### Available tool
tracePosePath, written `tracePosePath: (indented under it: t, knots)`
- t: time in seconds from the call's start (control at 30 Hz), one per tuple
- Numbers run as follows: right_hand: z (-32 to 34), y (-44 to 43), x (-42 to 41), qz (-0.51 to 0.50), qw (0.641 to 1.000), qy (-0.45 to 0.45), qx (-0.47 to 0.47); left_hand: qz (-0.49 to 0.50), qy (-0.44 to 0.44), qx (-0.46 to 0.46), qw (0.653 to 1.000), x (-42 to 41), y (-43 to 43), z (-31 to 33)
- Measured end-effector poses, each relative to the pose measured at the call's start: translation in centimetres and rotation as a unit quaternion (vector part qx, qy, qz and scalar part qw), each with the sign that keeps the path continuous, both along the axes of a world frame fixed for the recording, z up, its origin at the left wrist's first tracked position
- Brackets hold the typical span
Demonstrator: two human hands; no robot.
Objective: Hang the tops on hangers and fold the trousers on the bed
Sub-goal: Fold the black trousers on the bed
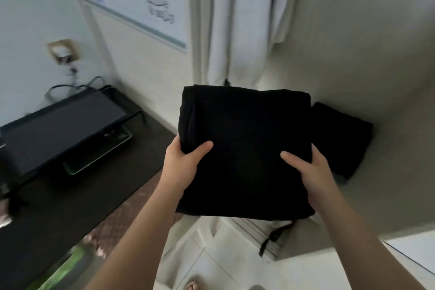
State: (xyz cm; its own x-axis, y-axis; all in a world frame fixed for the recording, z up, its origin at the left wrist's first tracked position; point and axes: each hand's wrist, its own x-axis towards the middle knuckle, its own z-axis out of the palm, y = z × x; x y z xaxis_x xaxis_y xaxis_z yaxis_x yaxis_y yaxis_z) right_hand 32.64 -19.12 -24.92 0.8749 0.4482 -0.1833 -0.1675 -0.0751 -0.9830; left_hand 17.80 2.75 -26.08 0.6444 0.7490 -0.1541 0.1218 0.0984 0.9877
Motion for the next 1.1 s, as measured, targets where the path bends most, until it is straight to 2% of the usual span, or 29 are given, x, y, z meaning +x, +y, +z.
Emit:
tracePosePath:
  t: [0.23, 0.53, 0.73, 0.83, 1.1]
  knots:
    - [-3.0, -4.5, 7.5, -0.150, 0.988, 0.030, -0.016, -0.139, 0.028, -0.019, 0.990, 13.3, -1.5, -2.4]
    - [-8.9, -5.3, 15.8, -0.268, 0.960, 0.077, -0.005, -0.194, 0.072, 0.026, 0.978, 25.6, -3.3, -5.3]
    - [-10.7, -4.1, 20.2, -0.373, 0.924, 0.088, -0.003, -0.243, 0.095, 0.048, 0.964, 32.7, -3.1, -7.6]
    - [-11.4, -4.1, 22.5, -0.429, 0.899, 0.084, -0.014, -0.265, 0.090, 0.030, 0.960, 36.5, -3.7, -8.8]
    - [-12.8, -6.4, 31.0, -0.514, 0.848, 0.052, -0.117, -0.335, 0.076, -0.001, 0.939, 48.2, -7.2, -13.0]
